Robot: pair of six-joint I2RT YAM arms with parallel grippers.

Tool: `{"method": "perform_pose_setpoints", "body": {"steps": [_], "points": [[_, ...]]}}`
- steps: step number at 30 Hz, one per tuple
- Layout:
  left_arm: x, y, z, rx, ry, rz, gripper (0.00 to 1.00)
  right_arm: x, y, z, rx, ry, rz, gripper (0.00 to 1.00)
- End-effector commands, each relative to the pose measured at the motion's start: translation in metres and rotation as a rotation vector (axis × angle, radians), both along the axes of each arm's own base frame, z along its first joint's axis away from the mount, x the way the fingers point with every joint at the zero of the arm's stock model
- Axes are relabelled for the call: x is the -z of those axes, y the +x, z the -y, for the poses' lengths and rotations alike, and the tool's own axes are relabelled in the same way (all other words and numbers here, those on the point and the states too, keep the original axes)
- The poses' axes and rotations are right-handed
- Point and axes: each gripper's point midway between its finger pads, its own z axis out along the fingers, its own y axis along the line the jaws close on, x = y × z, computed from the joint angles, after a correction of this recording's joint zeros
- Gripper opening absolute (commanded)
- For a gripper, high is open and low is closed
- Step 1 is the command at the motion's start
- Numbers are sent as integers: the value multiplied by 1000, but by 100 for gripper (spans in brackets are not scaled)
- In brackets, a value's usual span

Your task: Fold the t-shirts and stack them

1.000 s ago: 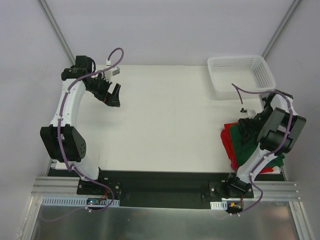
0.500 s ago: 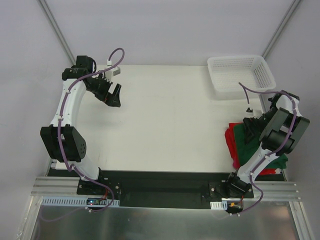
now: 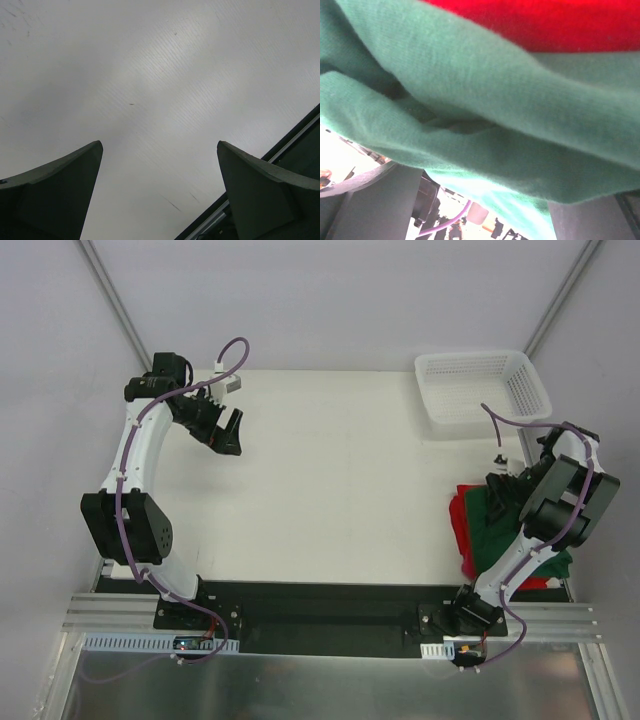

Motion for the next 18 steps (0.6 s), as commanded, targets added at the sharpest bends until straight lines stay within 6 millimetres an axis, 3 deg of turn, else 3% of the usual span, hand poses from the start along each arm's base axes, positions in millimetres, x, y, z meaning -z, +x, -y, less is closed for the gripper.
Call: {"method": "perform_pose_setpoints", "body": {"steps": [1, 6, 18], "points": [[-11, -10, 3, 29, 6, 39, 99, -32, -42, -41, 75, 181, -207, 96], [-11, -10, 4, 31, 5, 41, 99, -30, -50, -41, 67, 166, -228, 96], [-10, -15, 2, 31, 13, 45, 99, -32, -45, -28, 31, 131, -211, 96]]}}
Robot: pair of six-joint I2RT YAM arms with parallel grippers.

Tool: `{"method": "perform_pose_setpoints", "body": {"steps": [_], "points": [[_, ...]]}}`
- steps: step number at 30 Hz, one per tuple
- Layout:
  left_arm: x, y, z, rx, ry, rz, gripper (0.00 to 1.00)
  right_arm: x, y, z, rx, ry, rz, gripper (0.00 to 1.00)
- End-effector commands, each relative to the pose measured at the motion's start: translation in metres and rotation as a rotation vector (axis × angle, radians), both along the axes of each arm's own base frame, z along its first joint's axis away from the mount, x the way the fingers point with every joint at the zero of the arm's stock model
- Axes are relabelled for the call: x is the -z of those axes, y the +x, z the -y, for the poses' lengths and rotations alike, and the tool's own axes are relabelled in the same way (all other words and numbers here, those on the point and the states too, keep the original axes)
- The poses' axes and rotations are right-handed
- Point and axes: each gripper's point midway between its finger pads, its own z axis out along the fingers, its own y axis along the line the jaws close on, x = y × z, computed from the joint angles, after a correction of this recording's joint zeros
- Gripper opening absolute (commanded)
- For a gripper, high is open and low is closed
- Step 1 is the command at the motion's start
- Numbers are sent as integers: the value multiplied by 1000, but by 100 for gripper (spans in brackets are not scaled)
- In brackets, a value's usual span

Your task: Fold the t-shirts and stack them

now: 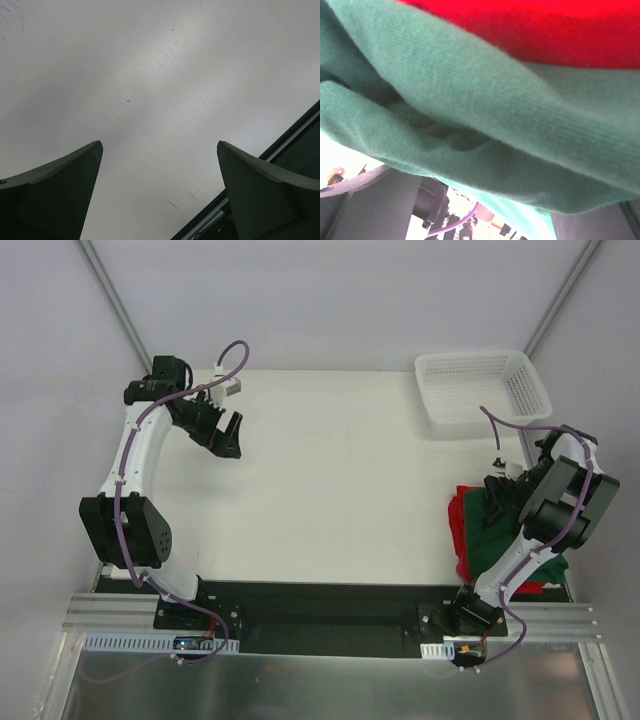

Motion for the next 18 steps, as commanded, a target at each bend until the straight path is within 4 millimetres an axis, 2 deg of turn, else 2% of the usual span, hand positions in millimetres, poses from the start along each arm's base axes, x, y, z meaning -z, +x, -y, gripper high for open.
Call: {"method": "perform_pose_setpoints", "body": {"steps": [1, 9, 18], "points": [[-11, -8, 2, 29, 11, 47, 99, -33, -36, -18, -4, 110, -178, 96], [-12, -8, 3, 30, 8, 48, 99, -35, -22, -1, 9, 76, -143, 96], [-13, -6, 3, 28, 5, 47, 99, -35, -23, 12, 17, 68, -151, 96]]}}
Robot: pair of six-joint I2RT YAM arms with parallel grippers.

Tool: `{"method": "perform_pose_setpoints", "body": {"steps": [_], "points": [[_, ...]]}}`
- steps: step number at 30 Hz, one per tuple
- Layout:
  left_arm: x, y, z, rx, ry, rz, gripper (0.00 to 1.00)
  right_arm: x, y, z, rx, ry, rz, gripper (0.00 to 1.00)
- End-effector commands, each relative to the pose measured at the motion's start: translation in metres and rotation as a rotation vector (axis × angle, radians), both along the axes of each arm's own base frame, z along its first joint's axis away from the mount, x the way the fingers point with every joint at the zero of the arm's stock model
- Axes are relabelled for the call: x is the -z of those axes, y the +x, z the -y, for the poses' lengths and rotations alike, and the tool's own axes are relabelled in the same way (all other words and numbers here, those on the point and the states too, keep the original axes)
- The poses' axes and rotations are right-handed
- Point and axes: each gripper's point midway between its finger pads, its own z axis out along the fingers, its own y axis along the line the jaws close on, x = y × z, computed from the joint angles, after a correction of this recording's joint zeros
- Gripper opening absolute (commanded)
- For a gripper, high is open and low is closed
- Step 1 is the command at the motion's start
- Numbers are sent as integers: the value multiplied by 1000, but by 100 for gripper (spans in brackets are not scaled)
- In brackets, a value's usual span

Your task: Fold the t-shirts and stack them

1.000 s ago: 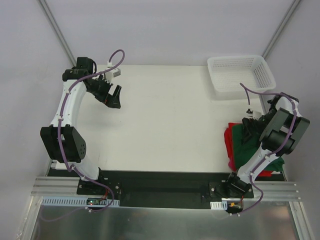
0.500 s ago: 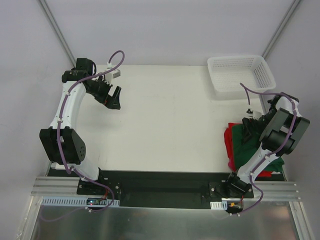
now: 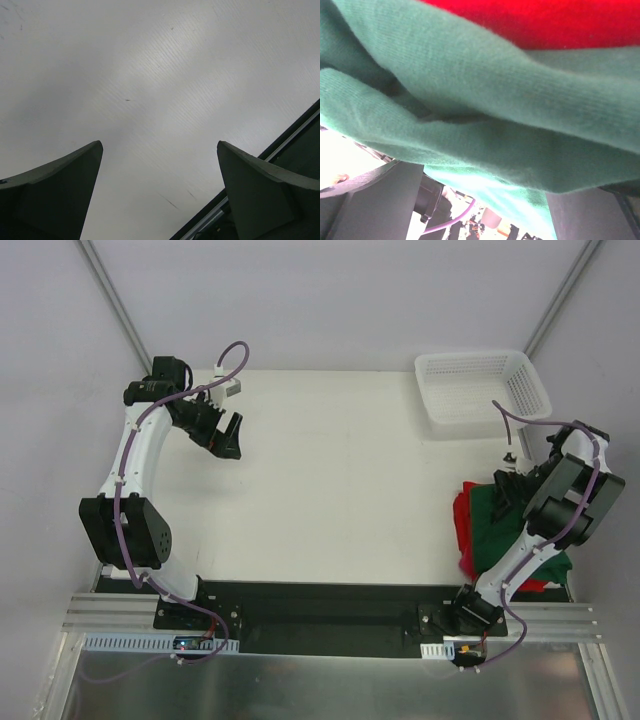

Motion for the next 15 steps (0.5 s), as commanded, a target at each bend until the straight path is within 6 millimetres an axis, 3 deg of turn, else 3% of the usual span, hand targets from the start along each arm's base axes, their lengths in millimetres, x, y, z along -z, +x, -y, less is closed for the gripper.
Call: {"method": "perform_pose_setpoints", "body": {"steps": [1, 15], "points": [[-14, -4, 4, 31, 4, 50, 99, -30, -35, -6, -17, 84, -166, 96], [-12, -1, 3, 29, 1, 44, 99, -41, -31, -3, -48, 69, -104, 96]]}}
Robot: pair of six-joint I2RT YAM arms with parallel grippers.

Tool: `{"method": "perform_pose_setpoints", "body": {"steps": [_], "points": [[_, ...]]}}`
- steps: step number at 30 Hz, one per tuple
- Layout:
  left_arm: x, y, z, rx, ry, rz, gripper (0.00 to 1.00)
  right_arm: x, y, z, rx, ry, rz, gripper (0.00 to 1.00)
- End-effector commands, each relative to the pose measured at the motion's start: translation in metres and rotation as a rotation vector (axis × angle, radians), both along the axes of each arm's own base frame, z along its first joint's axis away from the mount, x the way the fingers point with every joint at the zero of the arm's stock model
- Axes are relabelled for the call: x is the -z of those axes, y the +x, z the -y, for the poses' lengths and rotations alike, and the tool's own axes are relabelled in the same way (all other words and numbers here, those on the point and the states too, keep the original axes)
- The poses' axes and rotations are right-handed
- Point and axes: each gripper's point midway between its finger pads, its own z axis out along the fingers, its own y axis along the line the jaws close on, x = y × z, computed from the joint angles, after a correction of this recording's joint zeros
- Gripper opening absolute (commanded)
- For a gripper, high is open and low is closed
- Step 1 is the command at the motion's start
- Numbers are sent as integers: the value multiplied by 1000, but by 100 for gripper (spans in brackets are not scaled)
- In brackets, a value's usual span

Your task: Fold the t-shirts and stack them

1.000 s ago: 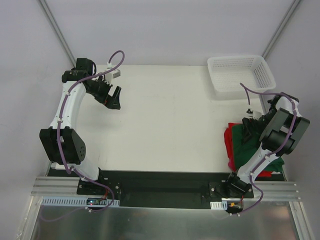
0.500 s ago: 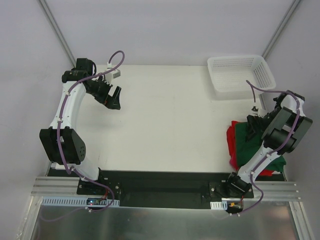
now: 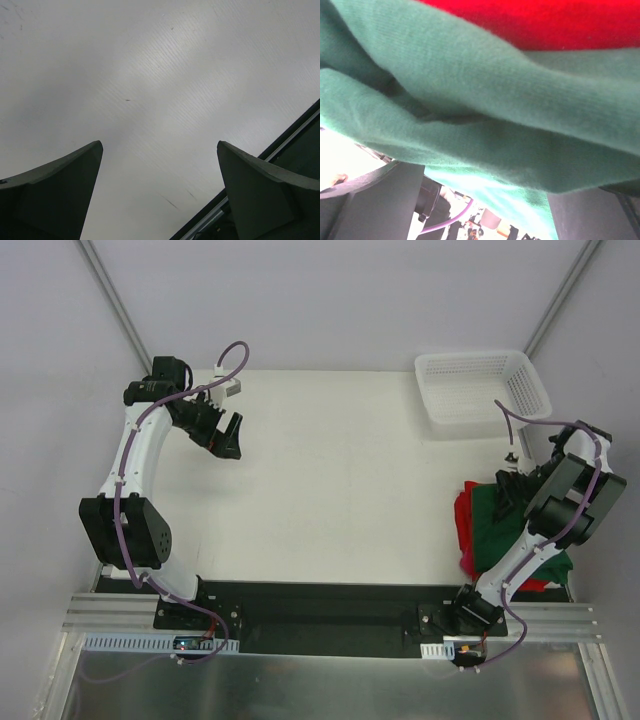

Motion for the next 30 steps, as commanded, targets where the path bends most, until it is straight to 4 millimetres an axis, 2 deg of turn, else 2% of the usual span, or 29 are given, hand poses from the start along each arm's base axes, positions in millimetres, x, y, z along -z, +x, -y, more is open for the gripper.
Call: {"method": "perform_pose_setpoints", "body": {"steps": [1, 4, 6, 9, 12, 15, 20, 23, 30], "points": [[-11, 0, 3, 30, 1, 44, 99, -44, -30, -7, -53, 61, -92, 96], [-13, 1, 3, 29, 3, 50, 99, -57, -21, 3, -81, 6, -26, 96], [-14, 2, 4, 30, 0, 51, 99, -73, -11, 9, -88, -40, 47, 96], [-15, 3, 5, 31, -7, 51, 99, -91, -1, 5, -94, -40, 137, 96], [-15, 5, 6, 33, -12, 50, 99, -104, 8, -9, -107, -15, 231, 96], [-17, 7, 8, 36, -12, 54, 99, -104, 12, -32, -124, 76, 279, 96], [-20, 10, 7, 35, -3, 67, 99, -94, 1, -63, -238, 179, 279, 96], [-20, 9, 7, 35, 0, 67, 99, -79, 3, -68, -287, 155, 271, 96], [-18, 0, 4, 35, 17, 68, 99, -54, 16, -64, -425, 21, 377, 96]]}}
